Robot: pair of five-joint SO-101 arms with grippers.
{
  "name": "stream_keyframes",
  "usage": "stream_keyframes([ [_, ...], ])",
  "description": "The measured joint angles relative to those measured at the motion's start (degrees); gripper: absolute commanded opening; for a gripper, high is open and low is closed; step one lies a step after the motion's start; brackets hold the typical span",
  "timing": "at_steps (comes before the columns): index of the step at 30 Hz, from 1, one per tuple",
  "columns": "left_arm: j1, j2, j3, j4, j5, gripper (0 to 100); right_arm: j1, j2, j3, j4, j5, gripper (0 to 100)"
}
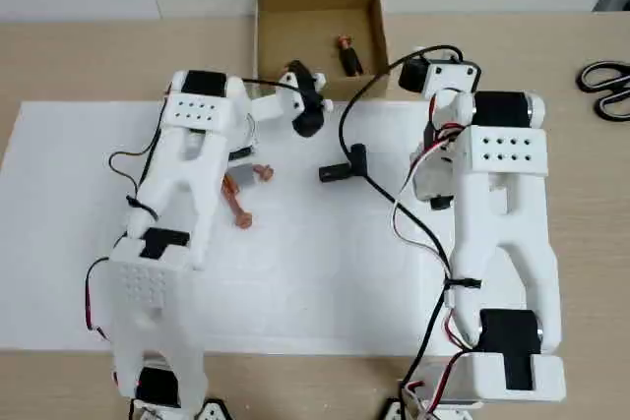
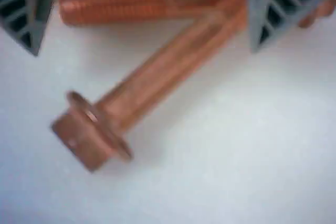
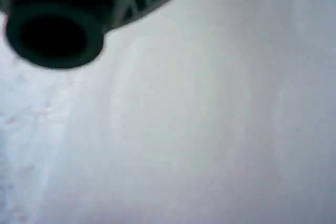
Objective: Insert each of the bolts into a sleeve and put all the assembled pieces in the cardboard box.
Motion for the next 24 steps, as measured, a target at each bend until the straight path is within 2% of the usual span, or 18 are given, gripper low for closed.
stream_keyframes([
  [8, 0.3, 4.0, 0.0, -3.7, -0.3, 16, -0.1, 0.0, 0.2, -0.4, 0.0, 0.4],
  [13, 0.7, 4.9, 0.0, -3.7, -0.6, 13, -2.7, 0.0, 0.4, -0.4, 0.2, 0.4],
  [19, 1.3, 5.0, 0.1, -3.6, -0.6, 1, -3.8, 0.0, 0.4, -0.4, 0.2, 0.4],
  [24, 2.5, 5.1, 0.1, -2.5, -0.3, 1, -3.8, 0.0, 0.4, -0.4, 0.2, 0.4],
])
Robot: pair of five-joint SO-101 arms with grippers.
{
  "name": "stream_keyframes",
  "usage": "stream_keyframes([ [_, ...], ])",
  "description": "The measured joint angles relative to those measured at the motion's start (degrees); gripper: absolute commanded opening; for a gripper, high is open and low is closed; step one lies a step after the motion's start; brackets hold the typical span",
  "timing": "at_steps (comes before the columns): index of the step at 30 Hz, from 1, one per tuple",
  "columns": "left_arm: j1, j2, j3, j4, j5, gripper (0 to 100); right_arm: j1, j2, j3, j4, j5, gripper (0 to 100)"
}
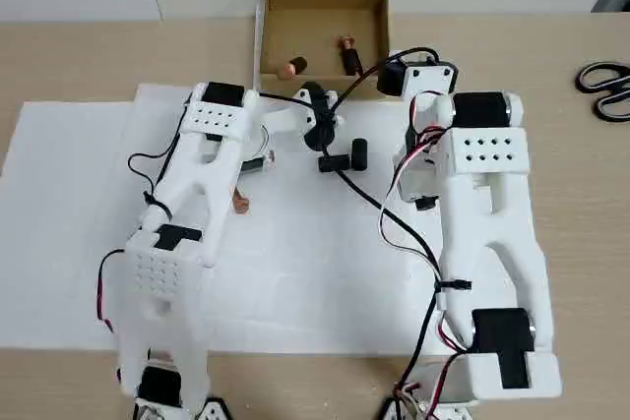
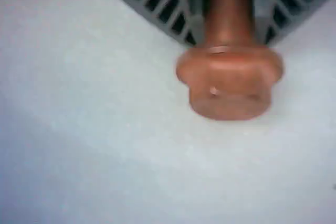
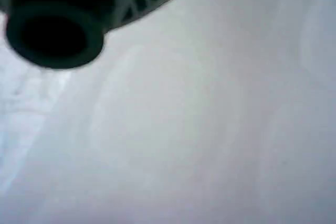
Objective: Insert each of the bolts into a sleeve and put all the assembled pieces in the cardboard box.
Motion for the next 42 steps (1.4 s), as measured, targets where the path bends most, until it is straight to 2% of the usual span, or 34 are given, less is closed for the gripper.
stream_keyframes([
  [7, 2.4, 0.2, -5.0, 6.7, 0.1, 1, 0.0, 0.0, 0.0, 0.0, 0.0, 0.4],
  [14, 2.8, 0.2, -17.5, 16.8, 6.2, 1, 0.0, 0.0, 0.0, 0.0, 0.0, 0.4],
  [16, 2.9, 0.2, -19.8, 17.1, 10.6, 1, 0.0, 0.0, 0.0, 0.0, 0.0, 0.4],
  [22, 2.9, -1.0, -22.5, 17.6, 30.7, 1, 0.0, 0.0, 0.0, 0.0, 0.0, 0.4],
  [24, 2.8, -3.4, -22.1, 17.6, 34.3, 1, 0.0, 0.0, 0.0, 0.0, 0.0, 0.4],
  [29, 3.4, -14.5, -14.7, 17.6, 44.0, 1, 0.0, 0.0, 0.0, 0.0, 0.0, 0.4],
  [33, 1.2, -25.4, -4.0, 17.6, 52.3, 1, 0.0, 0.0, 0.0, 0.0, 0.0, 0.4],
  [39, -3.9, -41.0, 18.9, 17.5, 54.7, 1, 0.0, 0.0, 0.0, -0.8, 0.0, 0.4],
  [42, -8.6, -46.2, 31.4, 12.7, 54.7, 1, 0.0, 0.0, 0.0, -1.4, 0.0, 0.4],
])
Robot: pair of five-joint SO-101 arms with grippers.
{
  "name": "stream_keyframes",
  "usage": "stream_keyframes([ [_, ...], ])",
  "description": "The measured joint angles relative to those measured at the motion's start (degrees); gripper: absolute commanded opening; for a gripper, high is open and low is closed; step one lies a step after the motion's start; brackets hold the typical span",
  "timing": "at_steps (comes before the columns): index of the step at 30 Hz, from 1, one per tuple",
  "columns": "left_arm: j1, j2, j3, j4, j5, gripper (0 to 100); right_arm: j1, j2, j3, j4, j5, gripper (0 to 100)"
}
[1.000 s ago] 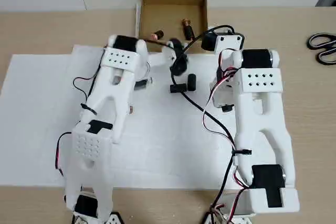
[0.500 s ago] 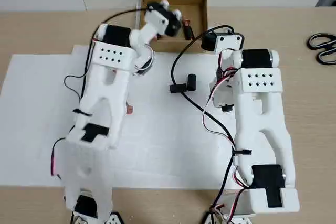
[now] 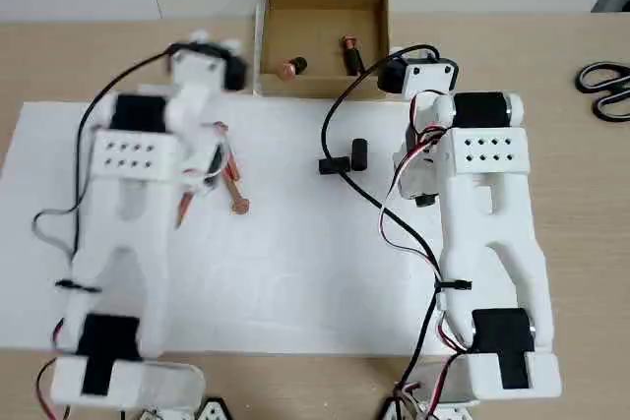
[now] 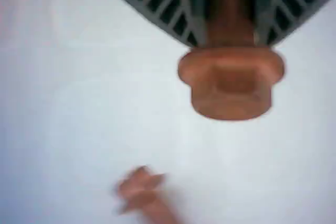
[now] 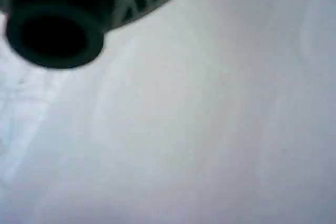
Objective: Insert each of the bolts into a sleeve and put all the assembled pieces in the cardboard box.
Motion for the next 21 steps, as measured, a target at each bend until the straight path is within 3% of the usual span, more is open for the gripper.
stream_keyframes([
  [5, -5.6, -2.5, 20.0, -17.6, 0.3, 1, -1.5, 0.0, 0.0, -0.1, 0.0, 0.4],
  [12, -6.2, -2.5, 39.6, -43.0, 0.3, 1, -3.7, 0.0, 0.0, -0.1, 0.0, 0.4],
  [21, -6.3, -3.3, 42.5, -47.2, 0.1, 11, -3.7, 0.0, 0.0, -0.1, 0.0, 0.4],
])
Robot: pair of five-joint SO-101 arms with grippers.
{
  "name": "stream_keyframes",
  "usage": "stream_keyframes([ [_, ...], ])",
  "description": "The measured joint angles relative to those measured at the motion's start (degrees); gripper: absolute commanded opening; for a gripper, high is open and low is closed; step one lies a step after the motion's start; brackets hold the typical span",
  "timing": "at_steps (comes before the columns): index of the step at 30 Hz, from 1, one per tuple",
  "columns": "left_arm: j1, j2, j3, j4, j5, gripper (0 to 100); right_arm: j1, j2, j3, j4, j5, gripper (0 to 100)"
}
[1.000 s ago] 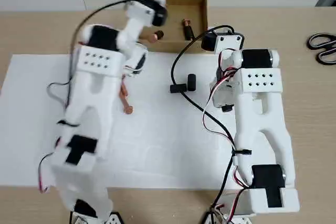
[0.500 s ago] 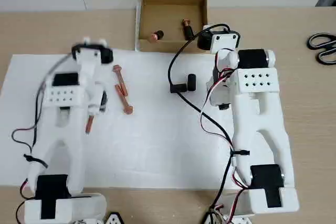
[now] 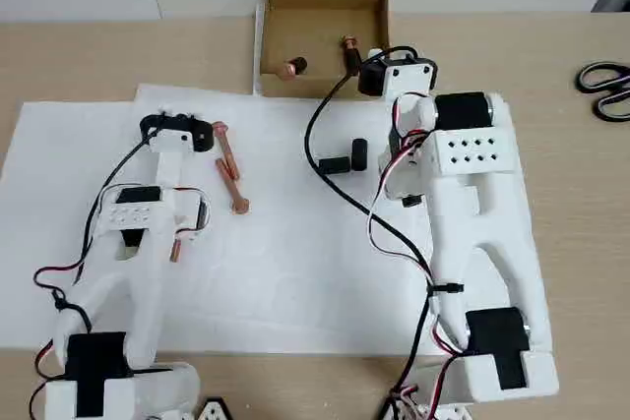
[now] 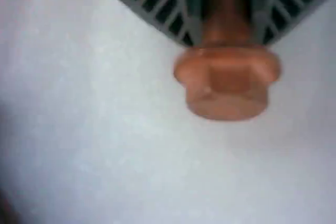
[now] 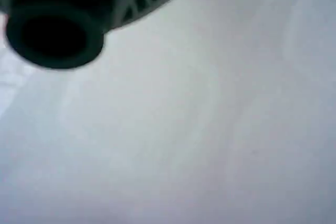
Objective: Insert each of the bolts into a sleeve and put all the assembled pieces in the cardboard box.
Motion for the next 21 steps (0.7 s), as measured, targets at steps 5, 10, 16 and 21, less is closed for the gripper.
stream_keyframes([
  [5, -0.3, -0.4, 0.0, 0.0, 0.1, 10, 0.1, 0.0, 0.0, 0.0, 0.0, 0.4],
  [10, -0.3, -0.4, 0.0, 0.0, 0.1, 10, 0.0, 0.0, 0.0, 0.0, 0.0, 0.4],
  [16, -0.1, -0.4, 0.1, 0.0, 0.1, 1, 0.0, 0.0, 0.0, 0.0, 0.0, 0.4],
  [21, 0.3, -0.5, 0.5, 1.0, 0.3, 1, 0.0, 0.0, 0.0, 0.0, 0.0, 0.4],
])
